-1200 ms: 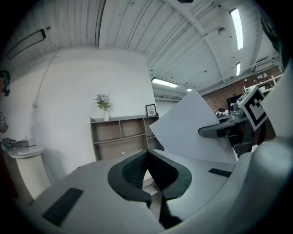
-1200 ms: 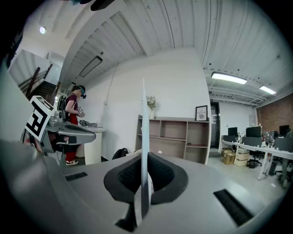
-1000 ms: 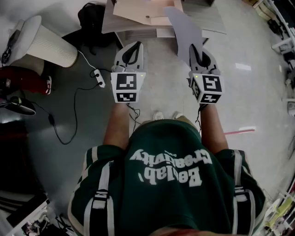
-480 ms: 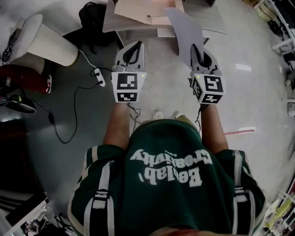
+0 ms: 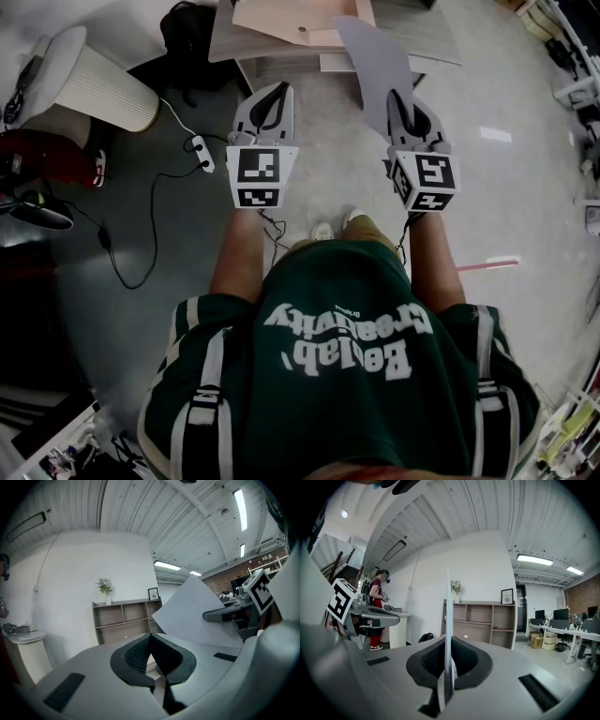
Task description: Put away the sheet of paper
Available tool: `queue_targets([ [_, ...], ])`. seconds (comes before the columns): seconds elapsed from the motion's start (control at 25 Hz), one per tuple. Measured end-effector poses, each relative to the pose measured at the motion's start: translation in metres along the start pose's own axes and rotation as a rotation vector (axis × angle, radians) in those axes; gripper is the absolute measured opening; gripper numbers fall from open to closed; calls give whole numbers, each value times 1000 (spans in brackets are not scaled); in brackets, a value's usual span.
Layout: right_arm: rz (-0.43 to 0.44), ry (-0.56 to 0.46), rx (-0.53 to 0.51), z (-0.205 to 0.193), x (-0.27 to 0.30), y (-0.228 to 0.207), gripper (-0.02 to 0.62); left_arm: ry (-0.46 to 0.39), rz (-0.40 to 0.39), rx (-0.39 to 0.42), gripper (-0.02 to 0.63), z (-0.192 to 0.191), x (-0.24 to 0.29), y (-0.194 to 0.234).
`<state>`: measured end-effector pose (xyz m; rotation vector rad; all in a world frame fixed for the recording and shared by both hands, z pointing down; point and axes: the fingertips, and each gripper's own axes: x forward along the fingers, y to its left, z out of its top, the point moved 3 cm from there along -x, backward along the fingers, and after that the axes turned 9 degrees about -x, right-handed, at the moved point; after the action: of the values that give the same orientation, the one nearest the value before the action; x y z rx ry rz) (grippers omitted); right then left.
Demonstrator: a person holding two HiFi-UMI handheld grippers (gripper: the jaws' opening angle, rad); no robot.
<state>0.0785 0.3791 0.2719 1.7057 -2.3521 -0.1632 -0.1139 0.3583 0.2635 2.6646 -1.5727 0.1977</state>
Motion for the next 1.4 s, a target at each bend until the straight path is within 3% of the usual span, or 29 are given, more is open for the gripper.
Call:
queue_targets([
  [0.32,8,1,6,-7,6,-9,34,2,0,-2,18,-1,13,-4],
  [0.6,24,0,23,-13,44,-37,34,15,14,10,18,4,55,2],
  [1.4,113,6,42,-27,262,-163,34,38,115,-15,18,21,271,69],
])
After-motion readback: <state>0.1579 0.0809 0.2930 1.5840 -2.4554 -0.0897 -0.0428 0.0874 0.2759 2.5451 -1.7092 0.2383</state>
